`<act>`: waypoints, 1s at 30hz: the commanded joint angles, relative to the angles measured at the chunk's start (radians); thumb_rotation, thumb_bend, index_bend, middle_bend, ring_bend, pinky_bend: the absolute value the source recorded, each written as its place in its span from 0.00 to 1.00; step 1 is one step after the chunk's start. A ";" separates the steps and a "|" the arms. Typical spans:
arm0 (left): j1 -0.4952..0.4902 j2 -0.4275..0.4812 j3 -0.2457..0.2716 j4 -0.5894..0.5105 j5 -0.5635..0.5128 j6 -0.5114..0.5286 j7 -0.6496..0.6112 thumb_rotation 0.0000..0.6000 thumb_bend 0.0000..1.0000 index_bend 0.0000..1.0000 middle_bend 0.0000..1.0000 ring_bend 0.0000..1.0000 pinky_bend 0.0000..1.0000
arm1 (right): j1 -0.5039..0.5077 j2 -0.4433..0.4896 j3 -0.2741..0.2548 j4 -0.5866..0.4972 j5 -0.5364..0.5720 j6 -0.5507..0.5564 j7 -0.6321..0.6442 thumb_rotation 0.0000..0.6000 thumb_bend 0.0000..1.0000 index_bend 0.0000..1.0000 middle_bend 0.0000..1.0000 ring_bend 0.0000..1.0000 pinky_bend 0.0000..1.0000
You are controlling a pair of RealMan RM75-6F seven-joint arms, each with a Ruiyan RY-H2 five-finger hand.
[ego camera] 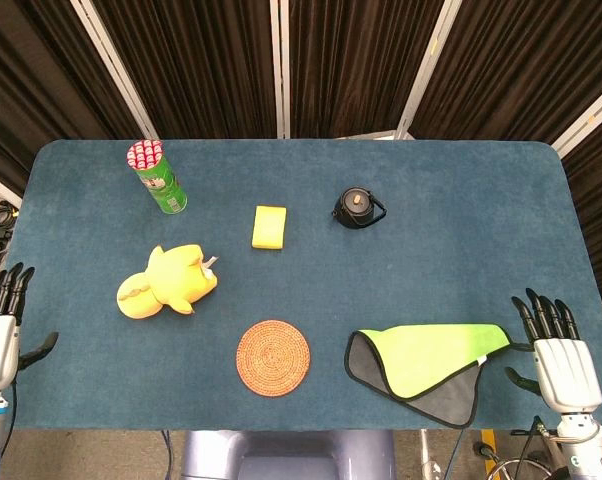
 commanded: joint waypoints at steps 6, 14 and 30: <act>-0.002 -0.001 0.000 0.001 -0.001 -0.004 -0.001 1.00 0.23 0.00 0.00 0.00 0.00 | 0.001 0.000 0.000 -0.001 0.002 -0.004 0.000 1.00 0.02 0.00 0.00 0.00 0.00; -0.007 0.001 -0.003 0.005 -0.012 -0.017 -0.005 1.00 0.23 0.00 0.00 0.00 0.00 | 0.005 -0.004 0.000 -0.002 0.006 -0.012 -0.009 1.00 0.02 0.00 0.00 0.00 0.00; -0.026 -0.023 -0.004 0.030 -0.014 -0.042 -0.007 1.00 0.64 0.00 0.00 0.00 0.00 | 0.002 -0.003 -0.003 -0.004 0.004 -0.010 -0.009 1.00 0.02 0.00 0.00 0.00 0.00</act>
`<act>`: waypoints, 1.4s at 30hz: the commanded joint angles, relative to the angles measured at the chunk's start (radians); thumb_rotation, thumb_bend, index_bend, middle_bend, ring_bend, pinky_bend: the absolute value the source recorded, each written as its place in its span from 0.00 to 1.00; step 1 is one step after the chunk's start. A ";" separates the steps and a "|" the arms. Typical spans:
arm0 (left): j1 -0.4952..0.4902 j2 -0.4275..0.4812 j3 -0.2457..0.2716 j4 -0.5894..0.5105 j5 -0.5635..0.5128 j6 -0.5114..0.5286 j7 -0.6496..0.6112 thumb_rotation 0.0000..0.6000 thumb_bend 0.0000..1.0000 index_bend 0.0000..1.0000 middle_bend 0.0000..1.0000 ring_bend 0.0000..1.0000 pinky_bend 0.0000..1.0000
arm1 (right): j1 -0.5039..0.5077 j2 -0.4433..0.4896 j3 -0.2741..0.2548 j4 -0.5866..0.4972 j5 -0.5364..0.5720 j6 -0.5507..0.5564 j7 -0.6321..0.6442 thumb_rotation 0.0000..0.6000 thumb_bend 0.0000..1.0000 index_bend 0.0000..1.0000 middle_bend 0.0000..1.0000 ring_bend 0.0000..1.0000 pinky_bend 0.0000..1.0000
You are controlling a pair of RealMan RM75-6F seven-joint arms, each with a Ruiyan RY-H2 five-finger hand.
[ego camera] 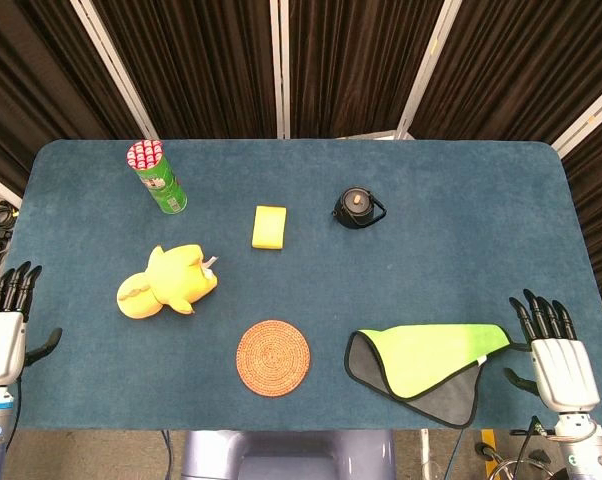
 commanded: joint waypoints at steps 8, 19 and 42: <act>-0.088 -0.108 -0.032 0.115 0.021 -0.078 -0.041 1.00 1.00 0.00 0.00 0.00 0.00 | 0.003 -0.005 -0.003 -0.002 0.005 -0.012 -0.010 1.00 0.02 0.00 0.00 0.00 0.00; -0.228 -0.253 -0.080 0.242 -0.052 -0.250 -0.034 1.00 1.00 0.00 0.00 0.00 0.00 | 0.005 -0.001 -0.002 -0.003 0.008 -0.016 -0.001 1.00 0.02 0.00 0.00 0.00 0.00; -0.335 -0.496 -0.101 0.410 -0.186 -0.334 0.095 1.00 1.00 0.00 0.00 0.00 0.00 | 0.001 0.019 0.002 -0.009 0.009 -0.008 0.045 1.00 0.02 0.00 0.00 0.00 0.00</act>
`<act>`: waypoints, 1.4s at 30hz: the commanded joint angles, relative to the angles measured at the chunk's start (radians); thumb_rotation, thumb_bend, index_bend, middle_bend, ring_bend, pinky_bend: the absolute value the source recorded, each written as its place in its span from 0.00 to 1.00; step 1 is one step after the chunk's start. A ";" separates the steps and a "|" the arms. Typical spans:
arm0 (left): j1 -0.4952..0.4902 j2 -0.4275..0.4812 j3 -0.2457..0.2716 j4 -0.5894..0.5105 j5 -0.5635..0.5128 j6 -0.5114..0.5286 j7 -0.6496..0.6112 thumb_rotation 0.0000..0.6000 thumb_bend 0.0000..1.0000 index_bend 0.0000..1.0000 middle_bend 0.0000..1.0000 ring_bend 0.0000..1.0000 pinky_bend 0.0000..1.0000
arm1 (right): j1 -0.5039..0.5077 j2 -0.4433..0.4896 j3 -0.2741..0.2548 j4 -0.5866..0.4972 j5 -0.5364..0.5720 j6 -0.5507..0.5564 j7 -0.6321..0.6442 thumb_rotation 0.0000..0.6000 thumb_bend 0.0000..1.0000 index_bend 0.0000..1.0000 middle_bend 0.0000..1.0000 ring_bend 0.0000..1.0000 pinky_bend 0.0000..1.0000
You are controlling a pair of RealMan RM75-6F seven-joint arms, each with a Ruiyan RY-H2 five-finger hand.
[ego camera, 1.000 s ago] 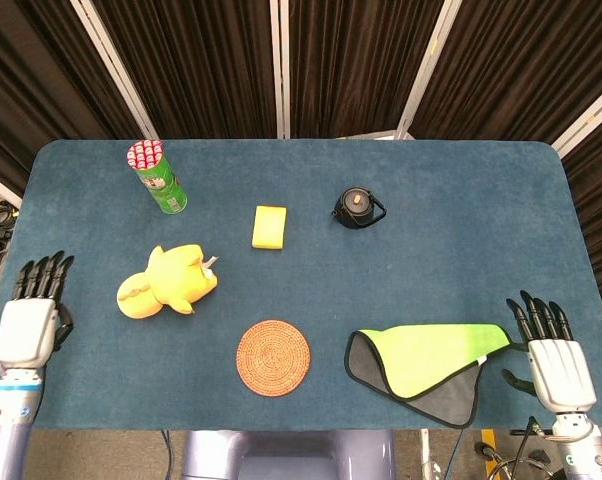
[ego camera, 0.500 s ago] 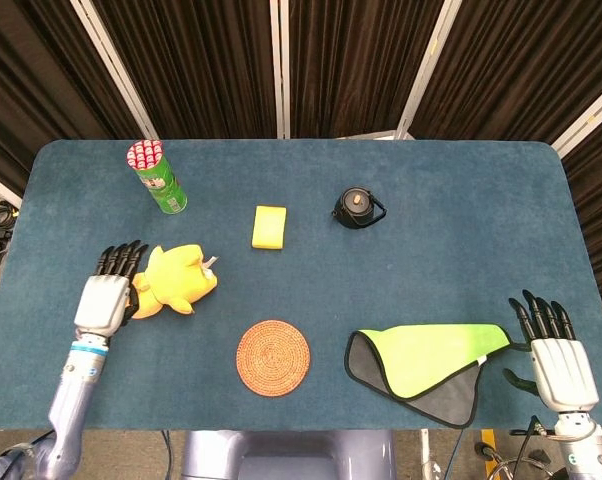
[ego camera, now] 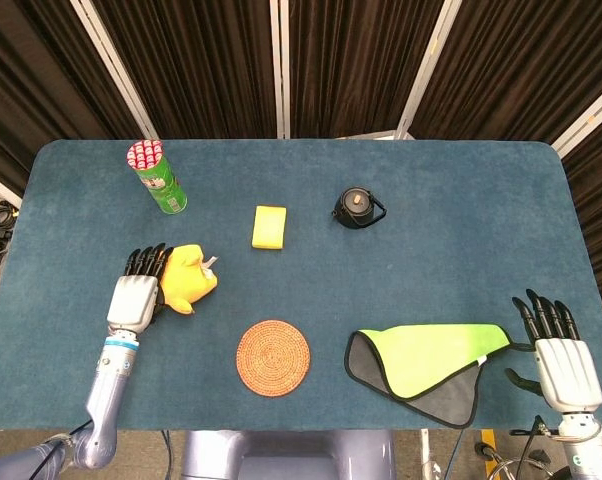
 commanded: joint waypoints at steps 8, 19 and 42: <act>-0.054 -0.068 -0.002 0.095 -0.043 -0.077 0.010 1.00 1.00 0.00 0.00 0.00 0.00 | 0.002 -0.004 -0.002 0.001 -0.001 -0.006 -0.006 1.00 0.02 0.00 0.00 0.00 0.00; -0.087 -0.098 0.038 0.099 0.019 -0.068 0.029 1.00 1.00 0.00 0.00 0.00 0.00 | 0.005 -0.009 -0.003 0.004 0.001 -0.011 -0.012 1.00 0.02 0.00 0.00 0.00 0.00; -0.014 0.006 0.047 0.060 0.010 0.017 -0.029 1.00 1.00 0.00 0.00 0.00 0.00 | 0.006 -0.019 -0.008 0.004 -0.003 -0.014 -0.036 1.00 0.02 0.00 0.00 0.00 0.00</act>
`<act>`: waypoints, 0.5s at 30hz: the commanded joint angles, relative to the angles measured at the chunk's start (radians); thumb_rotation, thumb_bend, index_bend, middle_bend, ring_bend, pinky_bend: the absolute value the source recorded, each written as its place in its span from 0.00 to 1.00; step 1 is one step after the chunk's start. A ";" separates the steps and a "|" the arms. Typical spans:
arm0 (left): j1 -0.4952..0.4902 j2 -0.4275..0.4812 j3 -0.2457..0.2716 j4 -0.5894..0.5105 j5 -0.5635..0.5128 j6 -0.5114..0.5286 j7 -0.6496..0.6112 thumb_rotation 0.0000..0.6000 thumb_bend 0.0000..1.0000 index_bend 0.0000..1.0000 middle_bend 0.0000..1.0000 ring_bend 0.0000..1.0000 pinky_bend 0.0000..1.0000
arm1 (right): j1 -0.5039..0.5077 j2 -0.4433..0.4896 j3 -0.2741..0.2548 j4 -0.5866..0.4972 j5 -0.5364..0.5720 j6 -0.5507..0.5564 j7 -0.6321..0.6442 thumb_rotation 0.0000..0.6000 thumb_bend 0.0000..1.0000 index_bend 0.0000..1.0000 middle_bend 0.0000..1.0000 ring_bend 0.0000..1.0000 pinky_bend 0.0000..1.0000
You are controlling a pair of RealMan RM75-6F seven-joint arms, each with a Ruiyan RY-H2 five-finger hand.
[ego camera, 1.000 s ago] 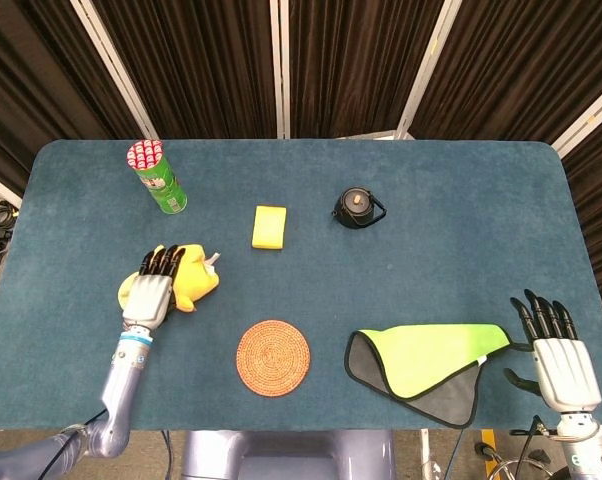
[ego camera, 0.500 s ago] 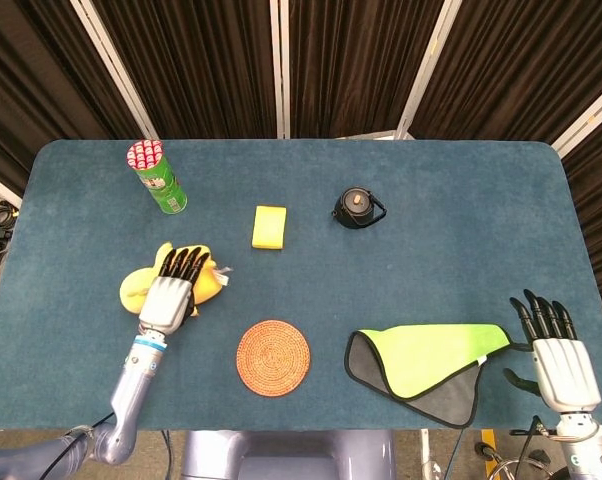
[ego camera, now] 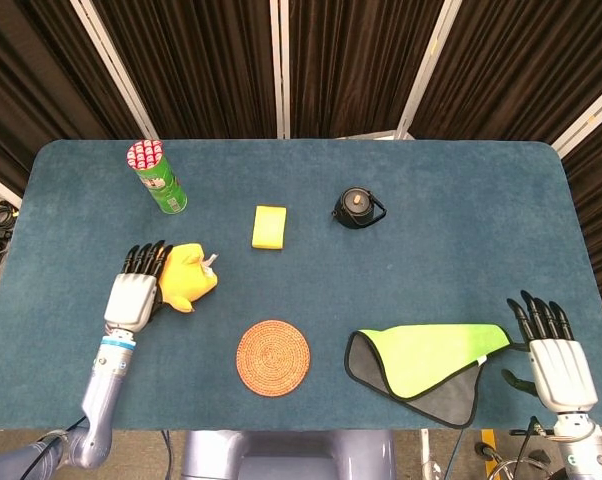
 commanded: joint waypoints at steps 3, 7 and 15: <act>-0.009 -0.034 0.001 0.058 -0.043 -0.053 0.021 1.00 1.00 0.00 0.00 0.00 0.00 | 0.001 -0.002 -0.002 -0.002 -0.002 -0.003 -0.001 1.00 0.02 0.00 0.00 0.00 0.00; -0.044 -0.080 -0.007 0.099 -0.057 -0.088 0.076 1.00 1.00 0.00 0.00 0.00 0.00 | 0.002 0.001 -0.001 -0.002 -0.001 -0.003 0.007 1.00 0.02 0.00 0.00 0.00 0.00; -0.079 -0.120 -0.001 0.064 -0.036 -0.083 0.157 1.00 1.00 0.00 0.00 0.00 0.00 | 0.002 0.001 -0.004 -0.002 -0.006 -0.004 0.007 1.00 0.02 0.00 0.00 0.00 0.00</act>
